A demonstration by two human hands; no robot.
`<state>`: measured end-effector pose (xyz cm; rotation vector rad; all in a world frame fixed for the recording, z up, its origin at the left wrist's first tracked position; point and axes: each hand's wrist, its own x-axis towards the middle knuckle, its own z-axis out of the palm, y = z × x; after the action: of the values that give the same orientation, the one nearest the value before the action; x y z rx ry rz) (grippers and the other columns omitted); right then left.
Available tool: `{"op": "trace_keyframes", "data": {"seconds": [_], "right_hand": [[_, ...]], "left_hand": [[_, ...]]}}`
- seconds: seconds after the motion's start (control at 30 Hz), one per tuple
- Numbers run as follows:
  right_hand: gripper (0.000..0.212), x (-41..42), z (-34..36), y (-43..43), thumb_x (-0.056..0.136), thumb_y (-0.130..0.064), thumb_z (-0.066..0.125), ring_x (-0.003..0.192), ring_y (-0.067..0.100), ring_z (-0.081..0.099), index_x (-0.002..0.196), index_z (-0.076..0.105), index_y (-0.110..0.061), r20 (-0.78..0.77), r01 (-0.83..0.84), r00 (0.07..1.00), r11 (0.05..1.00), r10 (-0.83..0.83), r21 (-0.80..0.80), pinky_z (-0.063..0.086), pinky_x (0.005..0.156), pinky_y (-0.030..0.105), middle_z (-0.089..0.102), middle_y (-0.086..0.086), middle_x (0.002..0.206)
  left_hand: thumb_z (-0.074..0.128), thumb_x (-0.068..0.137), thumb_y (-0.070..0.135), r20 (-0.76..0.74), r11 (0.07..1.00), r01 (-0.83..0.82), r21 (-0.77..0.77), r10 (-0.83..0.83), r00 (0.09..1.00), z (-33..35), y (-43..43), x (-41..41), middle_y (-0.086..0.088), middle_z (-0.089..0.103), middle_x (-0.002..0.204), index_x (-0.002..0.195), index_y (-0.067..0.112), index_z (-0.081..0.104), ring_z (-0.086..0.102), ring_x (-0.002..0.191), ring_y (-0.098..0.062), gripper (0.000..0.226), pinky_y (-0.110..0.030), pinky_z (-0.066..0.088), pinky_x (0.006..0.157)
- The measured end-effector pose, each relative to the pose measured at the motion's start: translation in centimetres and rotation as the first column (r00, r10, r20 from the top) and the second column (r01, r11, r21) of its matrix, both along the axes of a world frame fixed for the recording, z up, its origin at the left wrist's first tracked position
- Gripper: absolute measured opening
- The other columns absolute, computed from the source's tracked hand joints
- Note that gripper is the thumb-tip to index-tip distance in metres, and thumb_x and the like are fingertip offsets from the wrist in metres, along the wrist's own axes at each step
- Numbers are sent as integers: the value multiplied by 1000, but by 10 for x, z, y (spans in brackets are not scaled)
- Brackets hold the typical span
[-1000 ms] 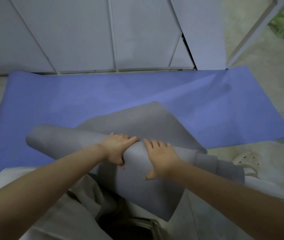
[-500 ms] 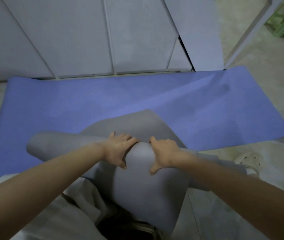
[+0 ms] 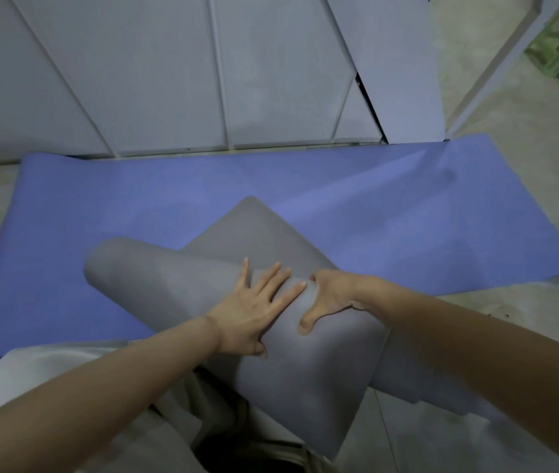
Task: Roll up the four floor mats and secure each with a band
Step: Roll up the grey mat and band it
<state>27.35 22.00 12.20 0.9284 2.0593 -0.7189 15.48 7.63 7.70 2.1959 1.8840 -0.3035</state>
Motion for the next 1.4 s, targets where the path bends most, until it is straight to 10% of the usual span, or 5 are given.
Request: {"op": "trace_keyframes", "data": {"seconds": [0.23,0.5,0.77,1.17,1.4], "right_hand": [[82,-5,8,7,56,-51,83,100,23,62,123,52,-15,52,35,998,991,-28,-126,52,90,39,62,2,112],[95,4,26,8,66,-71,65,118,22,51,139,34,-19,50,-46,997,993,52,-112,42,101,38,48,1,136],[123,40,18,-38,69,-56,73,119,33,38,149,-4,-4,86,-451,867,699,491,555,25,106,47,32,18,134],[85,18,16,-8,60,-50,80,101,29,57,120,34,-10,2,-386,904,817,427,429,32,72,35,56,9,115],[99,6,17,4,58,-61,79,114,29,53,134,36,-13,118,-287,956,944,270,161,46,94,37,53,6,129]], "left_hand": [[67,51,72,107,991,30,133,-44,993,-8,4,-3,-15,49,130,143,10,21,54,115,-35,120,-57,44,90],[71,64,52,240,998,25,60,-39,970,5,24,-10,-5,42,138,137,28,6,44,124,-24,100,-42,37,97],[85,56,41,386,980,-31,-197,106,917,15,55,-21,8,45,133,140,26,25,48,118,-15,104,-33,40,97],[77,67,45,241,972,-161,-169,199,950,9,41,-18,0,33,142,148,25,15,32,132,-20,104,-42,27,108],[68,69,65,89,978,-185,-92,193,977,-20,-4,9,-14,-7,157,139,18,-36,-6,146,-29,134,-60,1,112]]}}
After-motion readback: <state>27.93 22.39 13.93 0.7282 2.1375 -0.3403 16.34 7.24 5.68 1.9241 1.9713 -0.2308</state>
